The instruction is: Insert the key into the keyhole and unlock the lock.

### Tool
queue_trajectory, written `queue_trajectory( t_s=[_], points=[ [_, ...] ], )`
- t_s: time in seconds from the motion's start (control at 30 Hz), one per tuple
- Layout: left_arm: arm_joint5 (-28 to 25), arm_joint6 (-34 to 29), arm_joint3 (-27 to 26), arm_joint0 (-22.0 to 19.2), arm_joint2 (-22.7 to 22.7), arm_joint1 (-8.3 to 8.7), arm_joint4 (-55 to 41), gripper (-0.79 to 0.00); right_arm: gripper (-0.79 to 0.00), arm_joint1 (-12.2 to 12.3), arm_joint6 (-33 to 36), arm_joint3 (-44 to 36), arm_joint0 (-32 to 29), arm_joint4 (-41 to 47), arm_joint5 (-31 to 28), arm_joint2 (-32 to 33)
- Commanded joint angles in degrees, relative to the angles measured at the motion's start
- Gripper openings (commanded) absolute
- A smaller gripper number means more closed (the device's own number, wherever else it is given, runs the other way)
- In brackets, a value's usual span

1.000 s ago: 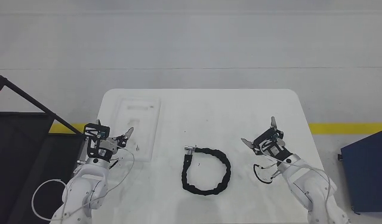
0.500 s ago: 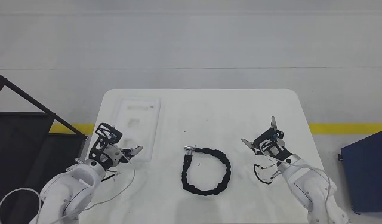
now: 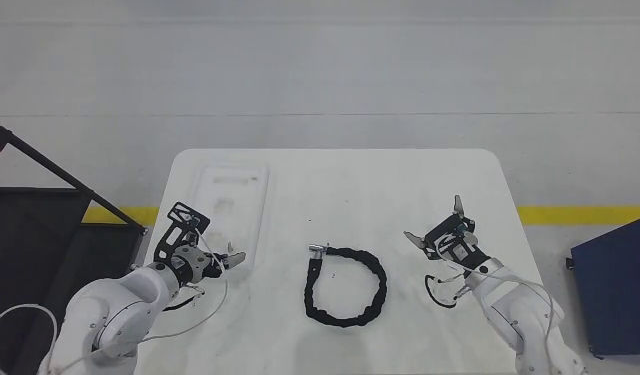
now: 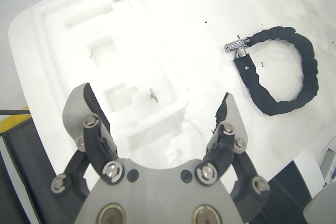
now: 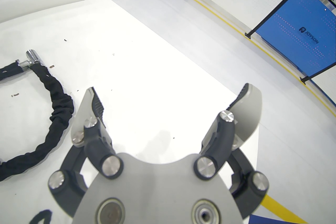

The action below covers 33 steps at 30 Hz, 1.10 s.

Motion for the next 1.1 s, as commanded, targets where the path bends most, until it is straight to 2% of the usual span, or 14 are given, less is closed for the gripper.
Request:
queue_trajectory(
  t_s=[0.0,0.17,0.23,0.33,0.5,0.57,0.63,0.73,0.87,1.07],
  points=[
    [0.0,0.0,0.0,0.0,0.0,0.00,-0.1,0.000,0.000,0.0,0.0,0.0,0.0,0.0,0.0,0.0],
    [0.0,0.0,0.0,0.0,0.0,0.00,-0.1,0.000,0.000,0.0,0.0,0.0,0.0,0.0,0.0,0.0],
    [1.6,-1.0,0.8,0.0,0.3,-0.10,-3.0,0.000,0.000,0.0,0.0,0.0,0.0,0.0,0.0,0.0],
    [4.1,-5.3,0.1,-1.4,-0.4,0.08,-5.4,0.000,0.000,0.0,0.0,0.0,0.0,0.0,0.0,0.0],
    [8.8,-17.3,-1.1,-3.8,-1.4,0.45,-16.4,0.000,0.000,0.0,0.0,0.0,0.0,0.0,0.0,0.0],
    [10.4,-22.1,-0.6,-5.2,-1.5,0.65,-21.3,0.000,0.000,0.0,0.0,0.0,0.0,0.0,0.0,0.0],
    [11.1,-24.8,0.2,-7.0,-1.6,0.95,-21.6,0.000,0.000,0.0,0.0,0.0,0.0,0.0,0.0,0.0],
    [11.7,-25.8,2.0,-8.9,0.0,1.22,-20.1,0.000,0.000,0.0,0.0,0.0,0.0,0.0,0.0,0.0],
    [12.7,-24.0,4.6,-11.5,2.0,1.41,-16.8,0.000,0.000,0.0,0.0,0.0,0.0,0.0,0.0,0.0],
    [14.8,-23.9,8.3,-14.8,5.5,1.49,-17.1,0.000,0.000,0.0,0.0,0.0,0.0,0.0,0.0,0.0]
  ],
)
